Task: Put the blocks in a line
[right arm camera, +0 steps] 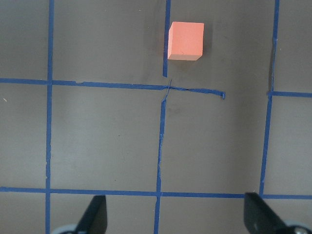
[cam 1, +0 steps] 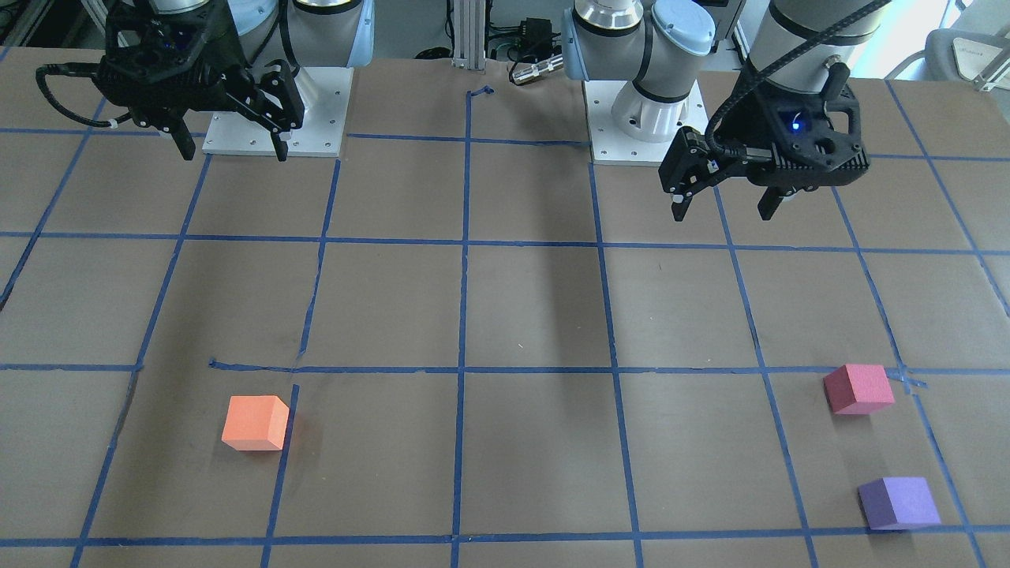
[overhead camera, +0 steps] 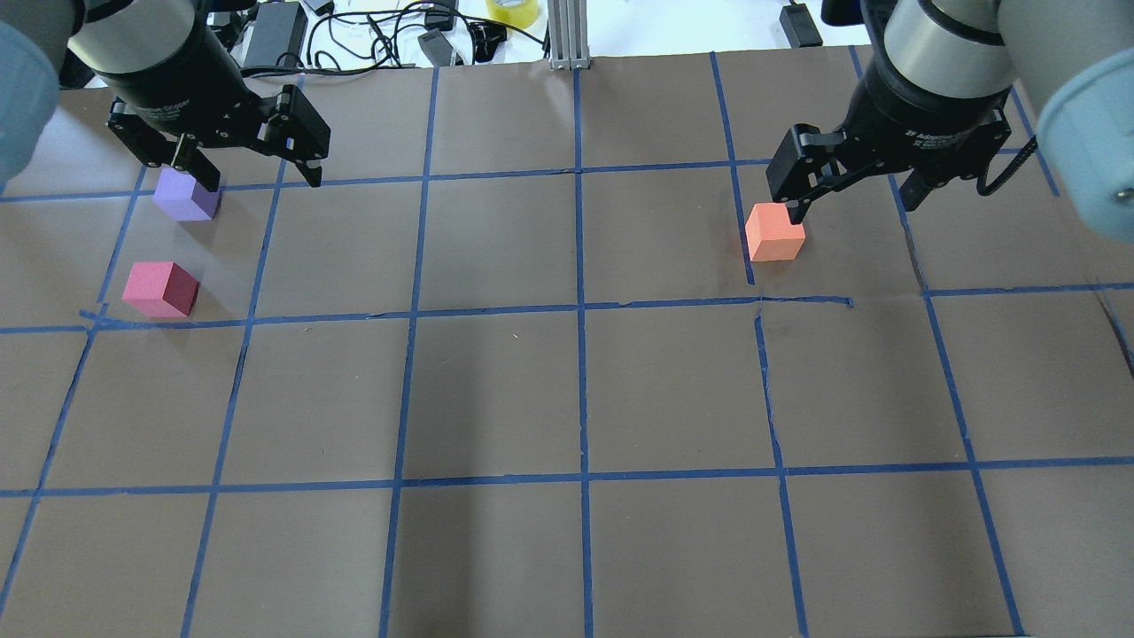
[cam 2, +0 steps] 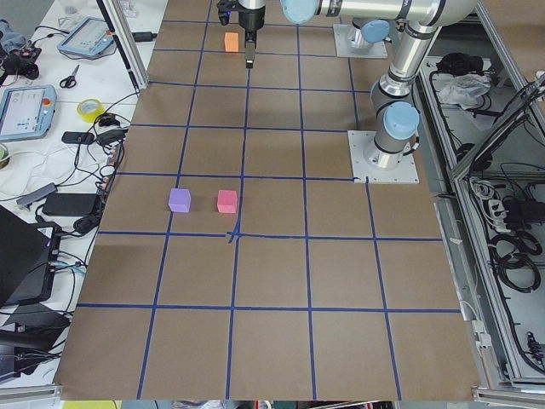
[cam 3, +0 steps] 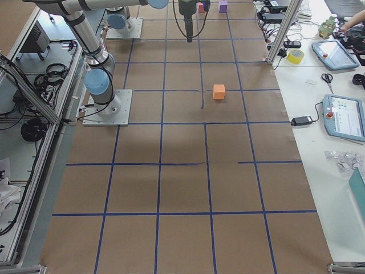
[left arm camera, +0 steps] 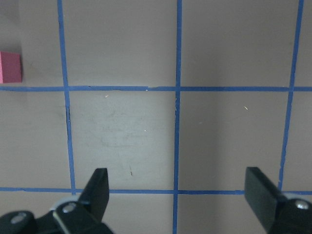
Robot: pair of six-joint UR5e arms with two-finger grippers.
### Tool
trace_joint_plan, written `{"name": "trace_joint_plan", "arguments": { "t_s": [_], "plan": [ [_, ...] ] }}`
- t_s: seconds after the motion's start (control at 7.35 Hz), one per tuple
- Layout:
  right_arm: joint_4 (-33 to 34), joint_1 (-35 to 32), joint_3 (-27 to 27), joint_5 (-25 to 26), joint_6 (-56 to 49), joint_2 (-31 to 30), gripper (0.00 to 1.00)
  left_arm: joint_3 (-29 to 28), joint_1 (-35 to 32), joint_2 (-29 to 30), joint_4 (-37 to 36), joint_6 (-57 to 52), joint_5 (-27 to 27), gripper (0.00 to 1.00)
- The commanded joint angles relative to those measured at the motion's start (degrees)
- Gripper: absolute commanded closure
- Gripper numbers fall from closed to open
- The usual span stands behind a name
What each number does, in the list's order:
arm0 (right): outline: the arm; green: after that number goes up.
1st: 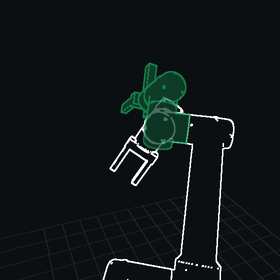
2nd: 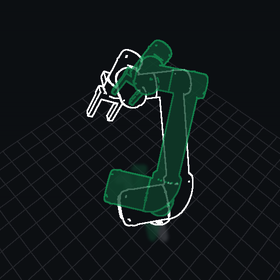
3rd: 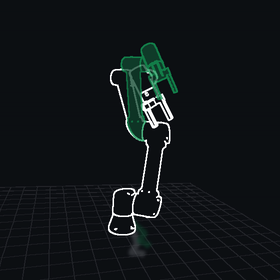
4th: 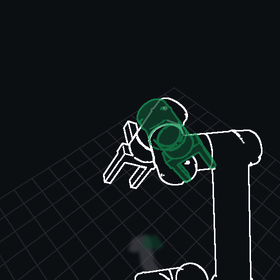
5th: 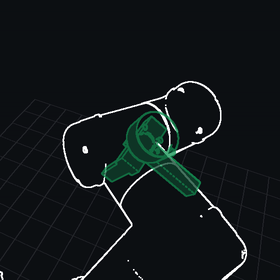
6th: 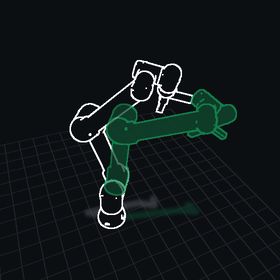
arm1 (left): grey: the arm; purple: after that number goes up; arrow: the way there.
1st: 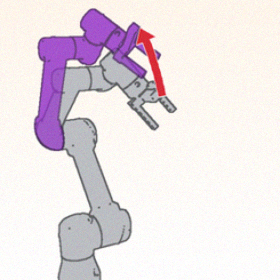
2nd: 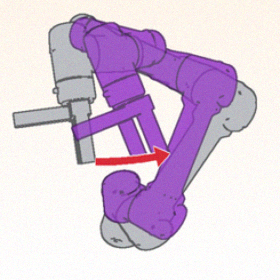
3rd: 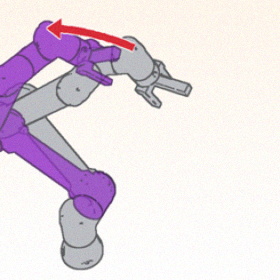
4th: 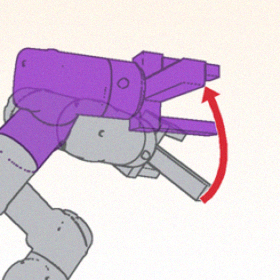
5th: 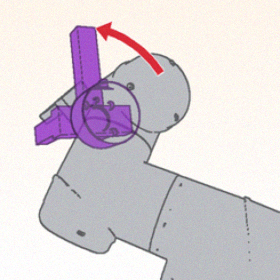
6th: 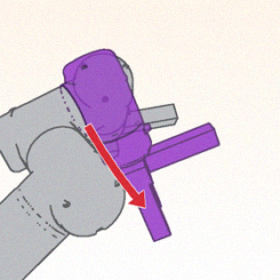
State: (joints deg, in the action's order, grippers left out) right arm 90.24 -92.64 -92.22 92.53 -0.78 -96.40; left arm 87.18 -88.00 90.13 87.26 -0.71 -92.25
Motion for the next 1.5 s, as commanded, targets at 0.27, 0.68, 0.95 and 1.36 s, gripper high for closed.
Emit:
{"name": "trace_joint_plan", "arguments": {
  "t_s": [0.27, 0.68, 0.95, 1.36],
  "plan": [
    [0.01, 0.0, -0.24, -0.5, 0.25, 0.42, 0.0, 0.62, 0.02, 1.01, -0.6, 0.53, 5.36, 0.0],
    [0.28, 1.05, -0.24, 0.11, 0.17, 2.7, 0.0, 2.65, 0.02, 0.05, -1.38, 0.89, 7.09, 0.0],
    [1.86, 6.05, -0.42, -0.68, -1.94, 6.64, 0.0, 2.55, -0.33, 0.05, -5.42, -0.07, -6.82, 0.0],
    [14.39, 6.07, -2.17, -0.68, -1.59, 14.1, 0.0, 3.61, 0.29, 0.13, -4.64, 1.06, 6.09, 0.0]
  ]
}}
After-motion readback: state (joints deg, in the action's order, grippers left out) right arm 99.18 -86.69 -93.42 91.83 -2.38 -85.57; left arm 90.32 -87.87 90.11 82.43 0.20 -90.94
